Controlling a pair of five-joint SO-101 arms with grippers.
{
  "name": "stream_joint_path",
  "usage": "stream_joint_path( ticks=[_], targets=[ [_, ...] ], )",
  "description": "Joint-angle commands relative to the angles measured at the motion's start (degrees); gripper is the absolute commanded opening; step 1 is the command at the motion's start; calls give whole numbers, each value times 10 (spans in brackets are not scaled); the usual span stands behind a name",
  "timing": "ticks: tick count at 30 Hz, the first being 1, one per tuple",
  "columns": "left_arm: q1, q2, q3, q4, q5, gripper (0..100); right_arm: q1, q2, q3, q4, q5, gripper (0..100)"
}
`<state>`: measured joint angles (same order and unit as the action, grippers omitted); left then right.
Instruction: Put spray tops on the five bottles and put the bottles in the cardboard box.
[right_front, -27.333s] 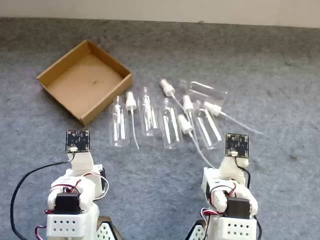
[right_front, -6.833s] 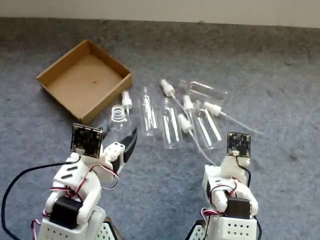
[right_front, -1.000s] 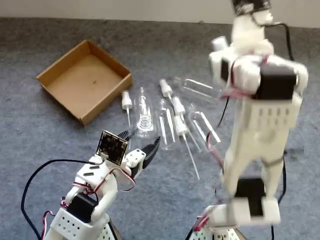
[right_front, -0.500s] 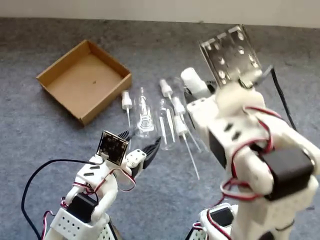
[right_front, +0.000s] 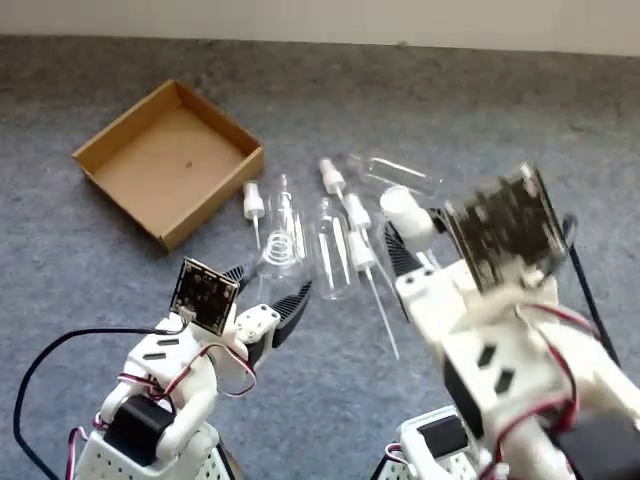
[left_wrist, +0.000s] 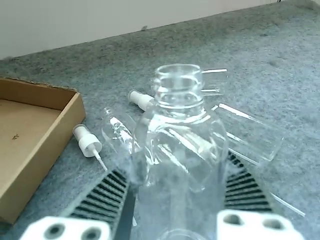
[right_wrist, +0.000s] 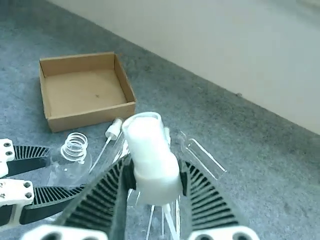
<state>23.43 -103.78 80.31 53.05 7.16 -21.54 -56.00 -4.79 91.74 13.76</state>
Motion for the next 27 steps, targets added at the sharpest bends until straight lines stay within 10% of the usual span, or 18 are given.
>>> stream_joint_path(
  ticks=[1,7,21,27],
  targets=[
    [4,-10,-66,3,-3,66,-2,-70,71,-58,-5,32],
    [-7,-8,-58,-42,-4,66,0,-152,220,-106,-5,32],
    [-15,-7,170,-483,-4,69,0,-165,288,-153,-91,30],
    [27,-7,168,-484,-3,67,0,-165,288,-223,-95,30]
  ],
)
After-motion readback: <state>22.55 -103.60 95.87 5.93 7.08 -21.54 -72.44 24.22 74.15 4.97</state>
